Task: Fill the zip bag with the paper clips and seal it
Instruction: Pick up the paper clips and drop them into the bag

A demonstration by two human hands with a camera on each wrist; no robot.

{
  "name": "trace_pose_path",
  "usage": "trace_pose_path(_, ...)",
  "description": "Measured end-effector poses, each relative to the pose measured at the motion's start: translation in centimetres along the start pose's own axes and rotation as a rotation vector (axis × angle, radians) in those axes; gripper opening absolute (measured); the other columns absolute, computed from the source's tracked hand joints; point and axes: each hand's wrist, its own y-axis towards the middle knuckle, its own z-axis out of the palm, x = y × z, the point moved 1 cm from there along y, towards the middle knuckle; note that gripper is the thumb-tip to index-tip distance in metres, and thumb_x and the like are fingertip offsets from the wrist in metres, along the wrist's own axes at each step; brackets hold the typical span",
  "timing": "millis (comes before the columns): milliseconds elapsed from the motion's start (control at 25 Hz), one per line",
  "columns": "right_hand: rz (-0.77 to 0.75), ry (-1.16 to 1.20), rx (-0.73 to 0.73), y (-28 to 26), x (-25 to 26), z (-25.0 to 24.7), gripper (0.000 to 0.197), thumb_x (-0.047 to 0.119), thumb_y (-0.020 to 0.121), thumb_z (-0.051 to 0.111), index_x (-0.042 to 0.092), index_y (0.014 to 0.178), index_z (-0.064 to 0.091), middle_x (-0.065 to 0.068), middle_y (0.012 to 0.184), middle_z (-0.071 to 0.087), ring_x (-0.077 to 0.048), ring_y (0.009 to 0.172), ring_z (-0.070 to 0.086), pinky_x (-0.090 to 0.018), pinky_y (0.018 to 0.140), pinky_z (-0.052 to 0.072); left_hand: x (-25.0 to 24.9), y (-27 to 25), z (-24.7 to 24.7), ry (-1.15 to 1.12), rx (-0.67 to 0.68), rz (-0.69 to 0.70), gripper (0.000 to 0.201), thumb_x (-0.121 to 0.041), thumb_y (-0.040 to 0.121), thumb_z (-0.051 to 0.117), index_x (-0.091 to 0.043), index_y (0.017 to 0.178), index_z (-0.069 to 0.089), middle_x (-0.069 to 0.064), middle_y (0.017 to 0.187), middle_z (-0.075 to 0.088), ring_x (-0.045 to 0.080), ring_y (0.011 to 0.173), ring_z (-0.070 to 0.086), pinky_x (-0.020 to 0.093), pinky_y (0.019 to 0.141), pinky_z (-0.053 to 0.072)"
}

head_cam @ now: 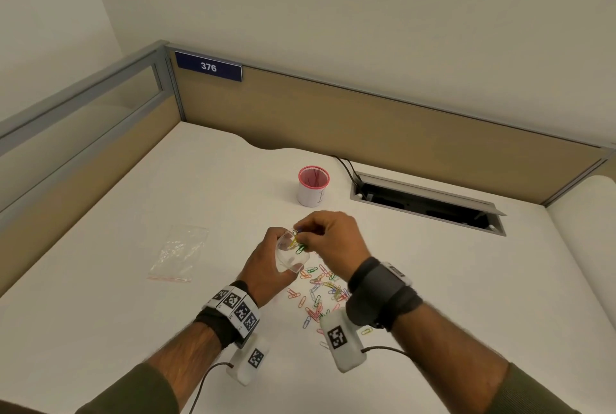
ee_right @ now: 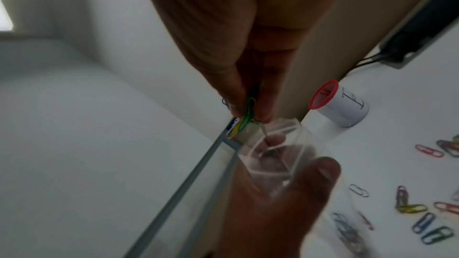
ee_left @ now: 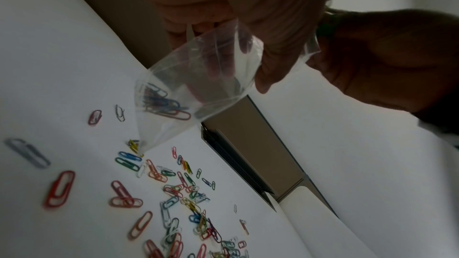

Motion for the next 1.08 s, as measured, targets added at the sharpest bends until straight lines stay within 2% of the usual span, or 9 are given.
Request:
trace_pose_path(200,-0.071,-0.386,0.04,1.1,-0.4,2.5,0.015,0.017,0.091,0.058,0.017,0.098,0.072,-0.001,0.096,0.072,-0.017,0.084,0.064,-0.031,0.08,0.055,-0.1,0.2,0.0,0.005,-0.025,-0.002,0.062,-0.025,0.075,0.081,-0.041,0.114,0.035,-0.023,0.102,0.055,0.007,0.095,0.062,0.022,0.079,0.054)
trace_pose_path(360,-0.089,-0.484,0.119,1.6,0.1,3.4,0.019,0.019,0.093,0.053,0.016,0.098,0.071,-0.003,0.095,0.072,-0.02,0.085,0.063,-0.037,0.079,0.055,-0.1,0.1,-0.3,0.015,-0.044,-0.017,0.061,-0.021,0.076,0.08,-0.04,0.112,0.035,-0.028,0.097,0.053,-0.005,0.087,0.059,0.005,0.067,0.044)
trace_pose_path(440,-0.105,-0.479,0.133,1.5,0.6,3.4,0.021,0.02,0.094,0.05,0.015,0.098,0.071,-0.004,0.096,0.072,-0.021,0.086,0.063,-0.038,0.081,0.055,-0.1,0.0,-0.5,0.009,-0.06,-0.016,0.061,-0.022,0.077,0.081,-0.038,0.112,0.034,-0.03,0.098,0.05,-0.01,0.09,0.056,0.003,0.068,0.041)
trace_pose_path(520,-0.154,-0.432,0.089,1.3,1.2,2.8,0.02,0.018,0.094,0.051,0.016,0.099,0.07,-0.001,0.097,0.072,-0.017,0.087,0.062,-0.034,0.082,0.054,-0.2,-0.3,-0.9,0.004,-0.071,0.01,0.059,-0.023,0.078,0.081,-0.036,0.113,0.036,-0.028,0.1,0.051,-0.008,0.095,0.056,0.006,0.075,0.042)
trace_pose_path(600,-0.184,-0.367,0.026,1.3,1.3,1.7,0.018,0.016,0.093,0.054,0.017,0.101,0.07,0.002,0.099,0.071,-0.014,0.088,0.063,-0.028,0.083,0.052,0.1,-0.6,-1.8,-0.023,-0.078,0.024,0.056,-0.023,0.078,0.081,-0.032,0.113,0.038,-0.017,0.102,0.058,0.003,0.099,0.06,0.016,0.082,0.049)
trace_pose_path(720,-0.125,-0.395,0.032,3.0,-1.2,1.0,0.018,0.017,0.092,0.056,0.017,0.102,0.07,0.001,0.103,0.071,-0.015,0.092,0.064,-0.029,0.086,0.052,1.3,-1.6,-4.6,-0.052,-0.159,0.015,0.056,-0.018,0.077,0.081,-0.029,0.115,0.041,-0.009,0.103,0.063,0.008,0.104,0.062,0.024,0.091,0.051)
trace_pose_path(880,0.017,-0.705,0.299,6.5,-6.5,4.9,0.023,0.023,0.093,0.052,0.019,0.109,0.067,-0.002,0.115,0.064,-0.022,0.106,0.059,-0.035,0.093,0.048,3.6,-3.3,-9.8,-0.064,-0.253,-0.017,0.055,-0.012,0.077,0.082,-0.024,0.116,0.044,-0.01,0.102,0.063,-0.003,0.104,0.059,0.018,0.088,0.046)
trace_pose_path(960,0.022,-0.777,0.444,8.0,-8.3,8.0,0.026,0.024,0.094,0.051,0.023,0.117,0.063,-0.001,0.124,0.058,-0.022,0.117,0.053,-0.036,0.1,0.043,4.7,-3.7,-12.3,-0.062,-0.277,-0.026,0.055,-0.011,0.077,0.082,-0.023,0.116,0.045,-0.009,0.102,0.062,0.001,0.105,0.06,0.016,0.089,0.045)
trace_pose_path(1080,-0.021,-0.78,0.546,10.1,-8.9,12.2,0.03,0.023,0.091,0.055,0.028,0.121,0.06,0.001,0.131,0.052,-0.021,0.124,0.045,-0.038,0.105,0.039,6.1,-4.0,-15.2,-0.062,-0.294,-0.025,0.054,-0.009,0.077,0.082,-0.019,0.116,0.046,-0.008,0.102,0.062,0.008,0.105,0.062,0.011,0.09,0.045)
